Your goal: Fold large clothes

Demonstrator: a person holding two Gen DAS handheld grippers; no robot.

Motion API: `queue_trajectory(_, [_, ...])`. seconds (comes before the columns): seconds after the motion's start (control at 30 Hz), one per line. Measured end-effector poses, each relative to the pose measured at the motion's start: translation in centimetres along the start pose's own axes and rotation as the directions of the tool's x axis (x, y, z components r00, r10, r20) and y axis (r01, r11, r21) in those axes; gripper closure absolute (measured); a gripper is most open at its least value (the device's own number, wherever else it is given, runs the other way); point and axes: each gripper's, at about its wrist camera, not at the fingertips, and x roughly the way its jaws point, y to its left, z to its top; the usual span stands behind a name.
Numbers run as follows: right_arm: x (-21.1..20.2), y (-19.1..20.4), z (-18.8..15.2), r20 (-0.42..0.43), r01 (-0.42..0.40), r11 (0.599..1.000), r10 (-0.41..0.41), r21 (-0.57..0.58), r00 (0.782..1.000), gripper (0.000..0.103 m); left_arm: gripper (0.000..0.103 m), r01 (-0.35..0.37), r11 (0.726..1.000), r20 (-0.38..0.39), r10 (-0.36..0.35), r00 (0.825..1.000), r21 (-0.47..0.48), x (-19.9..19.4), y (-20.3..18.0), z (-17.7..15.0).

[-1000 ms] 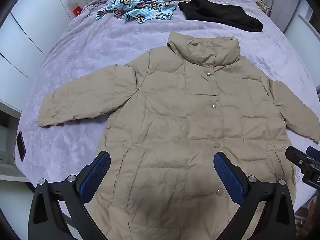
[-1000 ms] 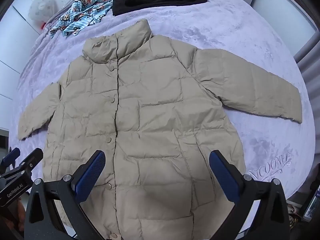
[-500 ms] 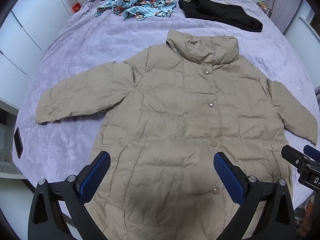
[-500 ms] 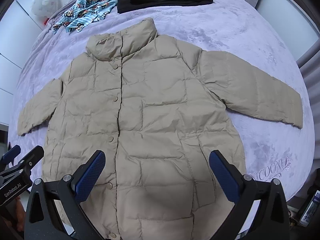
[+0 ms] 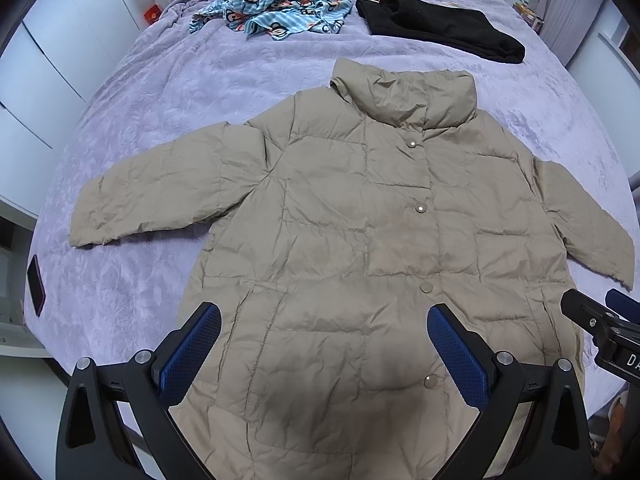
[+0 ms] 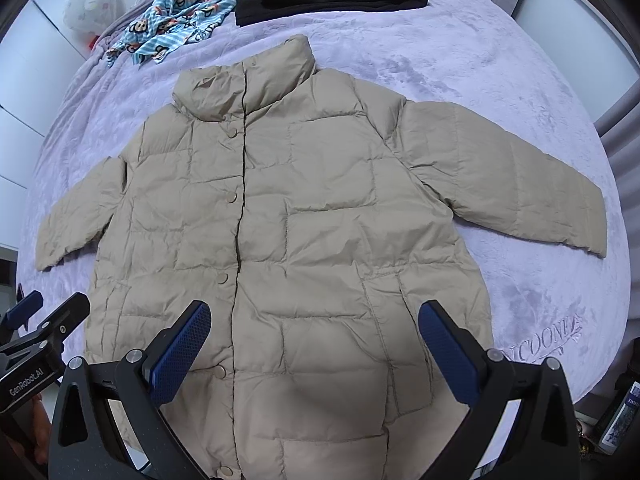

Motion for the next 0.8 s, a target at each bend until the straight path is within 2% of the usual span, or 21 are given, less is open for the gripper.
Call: queue_trajectory(0.8, [0.05,0.04,0.1,0.002,-0.001,1.0,0.001,0.0,1.0,0.0,0.0,-0.008,1.0,0.0,0.008,1.0,0.0,-0.03,-0.12,-0.05])
